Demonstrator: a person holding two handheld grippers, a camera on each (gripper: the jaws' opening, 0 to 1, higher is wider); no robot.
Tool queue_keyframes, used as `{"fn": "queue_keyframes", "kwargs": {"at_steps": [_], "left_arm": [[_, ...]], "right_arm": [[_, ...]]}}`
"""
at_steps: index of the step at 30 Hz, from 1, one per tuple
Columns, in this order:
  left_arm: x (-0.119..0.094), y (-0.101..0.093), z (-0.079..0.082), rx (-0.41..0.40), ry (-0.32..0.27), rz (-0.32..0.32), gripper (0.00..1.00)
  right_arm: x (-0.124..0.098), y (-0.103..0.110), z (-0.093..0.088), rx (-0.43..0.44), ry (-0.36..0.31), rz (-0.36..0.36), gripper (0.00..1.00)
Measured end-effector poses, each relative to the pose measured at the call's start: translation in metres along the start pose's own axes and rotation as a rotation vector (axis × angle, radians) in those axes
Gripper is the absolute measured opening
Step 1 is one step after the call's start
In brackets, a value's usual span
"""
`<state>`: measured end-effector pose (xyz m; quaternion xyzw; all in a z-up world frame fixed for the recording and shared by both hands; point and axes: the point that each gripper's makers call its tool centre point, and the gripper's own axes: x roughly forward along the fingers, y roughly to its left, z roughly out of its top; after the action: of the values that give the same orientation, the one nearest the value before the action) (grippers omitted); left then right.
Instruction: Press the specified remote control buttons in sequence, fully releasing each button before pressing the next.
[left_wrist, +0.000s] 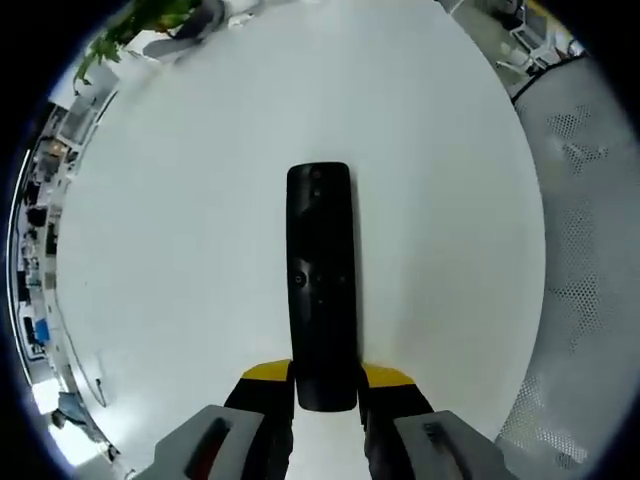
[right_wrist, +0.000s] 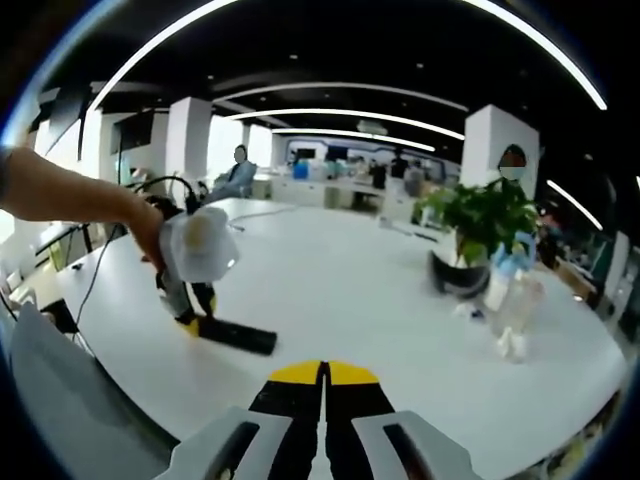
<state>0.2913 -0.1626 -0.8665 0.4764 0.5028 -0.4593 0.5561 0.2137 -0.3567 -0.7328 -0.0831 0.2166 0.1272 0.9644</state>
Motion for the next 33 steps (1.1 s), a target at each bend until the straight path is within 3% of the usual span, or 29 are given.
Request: {"fn": "queue_keyframes", "kwargs": {"at_steps": [3,11,33], "left_arm": [[0.000,-0.001,-0.001,-0.068,-0.032,-0.004,0.24],[-0.002,-0.017,-0.003,-0.114,-0.132,-0.025,0.24],[-0.005,-0.061,0.001,-0.112,-0.185,-0.022,0.24]], "right_arm": [[0.000,0.000,0.000,0.001,0.000,-0.001,0.00],[0.001,0.002,-0.001,-0.008,0.004,0.003,0.00],[0.001,0.004,-0.001,-0.019,0.007,0.012,0.00]]}}
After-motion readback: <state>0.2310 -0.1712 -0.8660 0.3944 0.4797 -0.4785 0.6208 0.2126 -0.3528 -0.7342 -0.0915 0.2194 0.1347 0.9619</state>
